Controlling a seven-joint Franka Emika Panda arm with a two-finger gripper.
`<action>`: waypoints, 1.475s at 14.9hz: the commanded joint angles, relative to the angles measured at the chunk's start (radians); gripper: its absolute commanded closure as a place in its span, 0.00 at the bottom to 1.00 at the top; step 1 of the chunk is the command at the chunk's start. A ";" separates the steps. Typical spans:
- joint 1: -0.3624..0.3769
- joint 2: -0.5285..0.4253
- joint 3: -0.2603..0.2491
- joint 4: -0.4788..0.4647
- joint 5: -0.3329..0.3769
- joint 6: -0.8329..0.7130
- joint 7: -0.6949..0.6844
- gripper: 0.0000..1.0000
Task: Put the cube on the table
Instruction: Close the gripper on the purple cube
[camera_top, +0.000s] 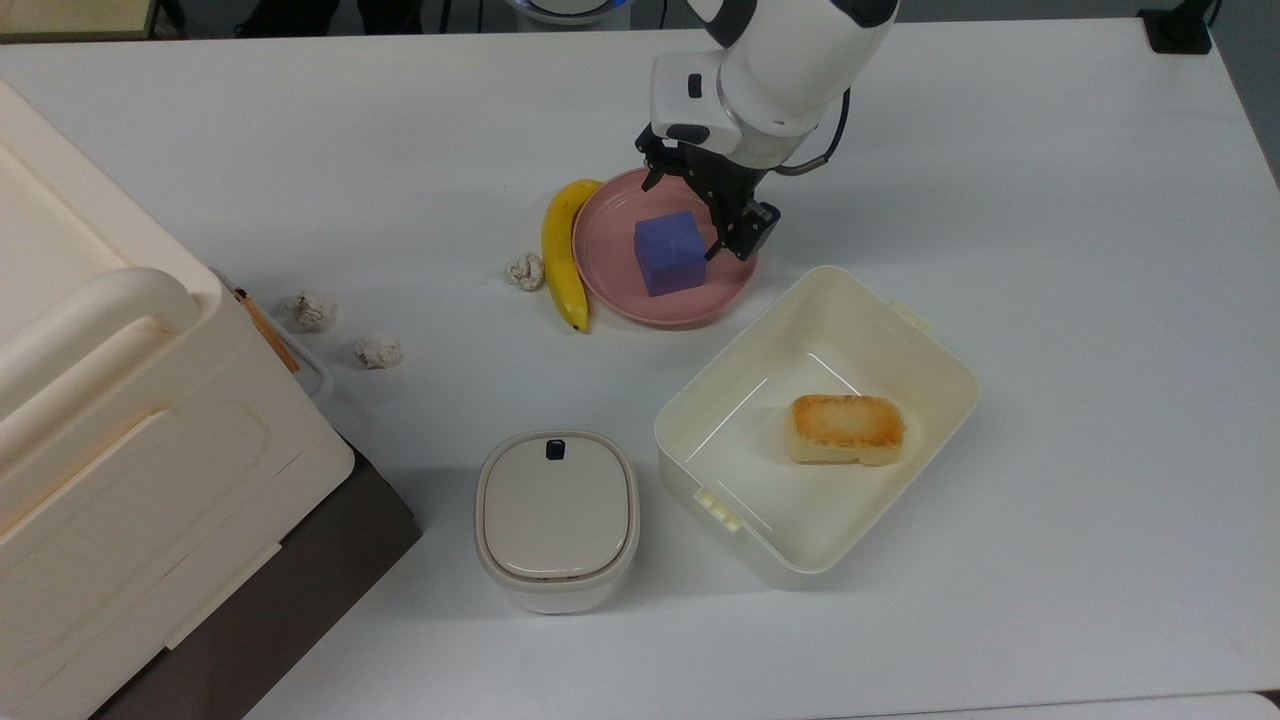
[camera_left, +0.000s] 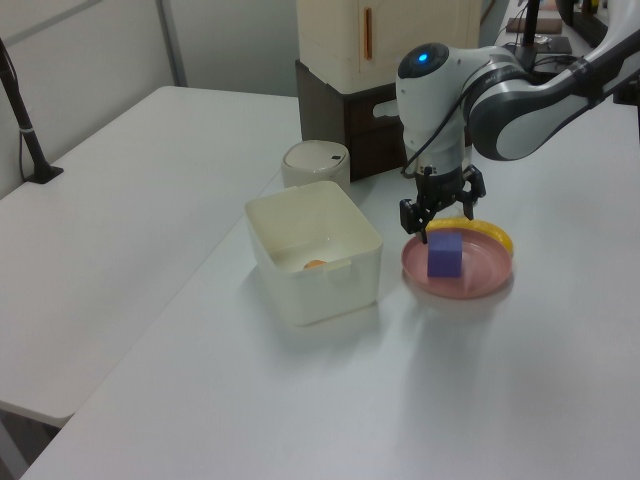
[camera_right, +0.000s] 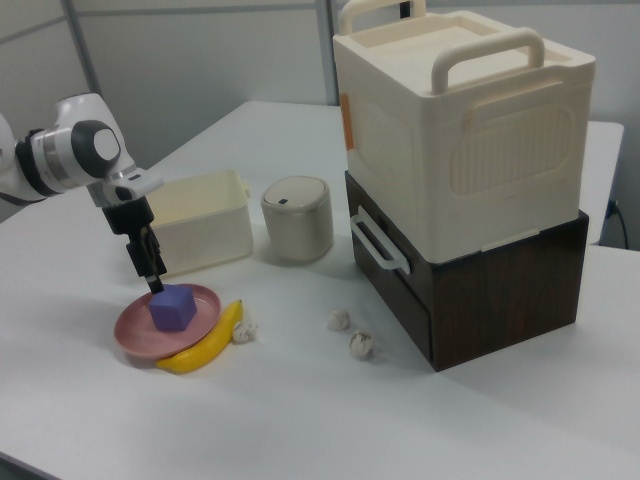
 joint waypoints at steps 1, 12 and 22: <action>-0.001 0.013 -0.005 -0.016 -0.009 -0.007 0.154 0.00; -0.033 0.031 -0.008 -0.008 -0.011 -0.004 0.236 0.00; -0.032 0.057 -0.008 -0.039 -0.017 -0.002 0.276 0.10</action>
